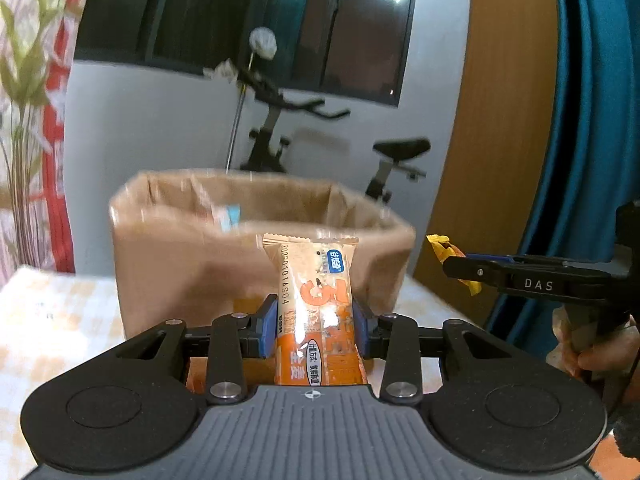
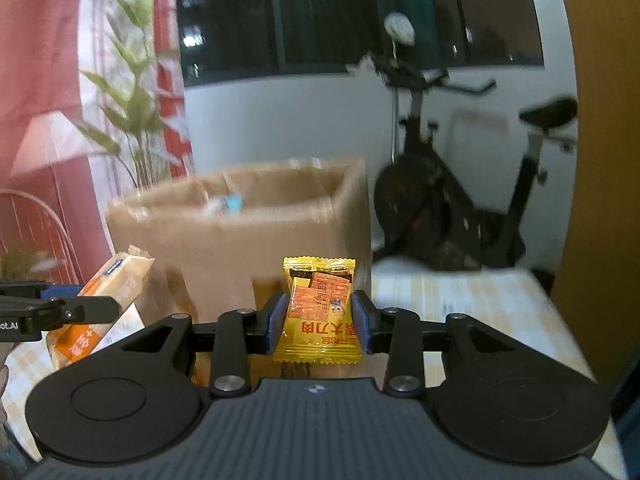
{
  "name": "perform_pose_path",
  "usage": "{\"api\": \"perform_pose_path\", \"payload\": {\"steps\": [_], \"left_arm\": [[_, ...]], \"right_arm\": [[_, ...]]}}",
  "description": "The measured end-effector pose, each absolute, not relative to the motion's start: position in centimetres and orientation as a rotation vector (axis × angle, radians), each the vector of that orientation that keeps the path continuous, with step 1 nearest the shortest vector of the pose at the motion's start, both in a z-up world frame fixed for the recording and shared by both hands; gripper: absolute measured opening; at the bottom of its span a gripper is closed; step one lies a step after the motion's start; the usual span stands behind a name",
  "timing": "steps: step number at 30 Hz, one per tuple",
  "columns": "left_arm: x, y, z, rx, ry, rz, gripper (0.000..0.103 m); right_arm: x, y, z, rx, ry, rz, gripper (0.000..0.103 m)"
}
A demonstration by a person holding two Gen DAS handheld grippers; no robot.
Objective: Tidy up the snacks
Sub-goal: 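Lift the snack bar and biscuit packet over the paper bag with both tools, then open both tools to drop the snack bar and biscuit packet into the bag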
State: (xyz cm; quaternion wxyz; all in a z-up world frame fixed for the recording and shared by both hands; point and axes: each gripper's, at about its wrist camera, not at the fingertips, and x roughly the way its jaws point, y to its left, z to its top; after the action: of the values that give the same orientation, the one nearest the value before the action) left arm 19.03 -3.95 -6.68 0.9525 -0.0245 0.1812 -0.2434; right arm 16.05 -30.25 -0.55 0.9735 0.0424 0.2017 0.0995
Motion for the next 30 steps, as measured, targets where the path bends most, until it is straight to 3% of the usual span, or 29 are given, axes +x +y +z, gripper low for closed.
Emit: {"api": "perform_pose_path", "payload": {"steps": [11, 22, 23, 25, 27, 30], "left_arm": [[27.6, -4.3, -0.1, -0.163, 0.282, -0.478, 0.040], [35.0, -6.7, -1.7, -0.144, 0.365, -0.458, 0.040], [35.3, -6.8, -2.0, -0.135, 0.369, -0.458, 0.041], [35.7, -6.9, -2.5, -0.130, 0.381, -0.464, 0.058], [35.7, -6.5, -2.9, -0.142, 0.387, -0.462, 0.066], [35.1, -5.9, -3.1, -0.137, 0.396, -0.451, 0.066]], "right_arm": [[22.6, -27.5, 3.8, 0.026, 0.289, 0.278, 0.038], [28.4, -24.7, 1.1, -0.080, 0.346, 0.248, 0.038], [28.5, -24.8, 0.7, -0.079, 0.356, 0.241, 0.038], [28.6, -25.1, 0.1, -0.074, 0.379, 0.224, 0.039], [28.6, -25.4, -0.5, -0.071, 0.398, 0.201, 0.041], [28.0, -26.1, -0.7, -0.057, 0.408, 0.186, 0.049]]}}
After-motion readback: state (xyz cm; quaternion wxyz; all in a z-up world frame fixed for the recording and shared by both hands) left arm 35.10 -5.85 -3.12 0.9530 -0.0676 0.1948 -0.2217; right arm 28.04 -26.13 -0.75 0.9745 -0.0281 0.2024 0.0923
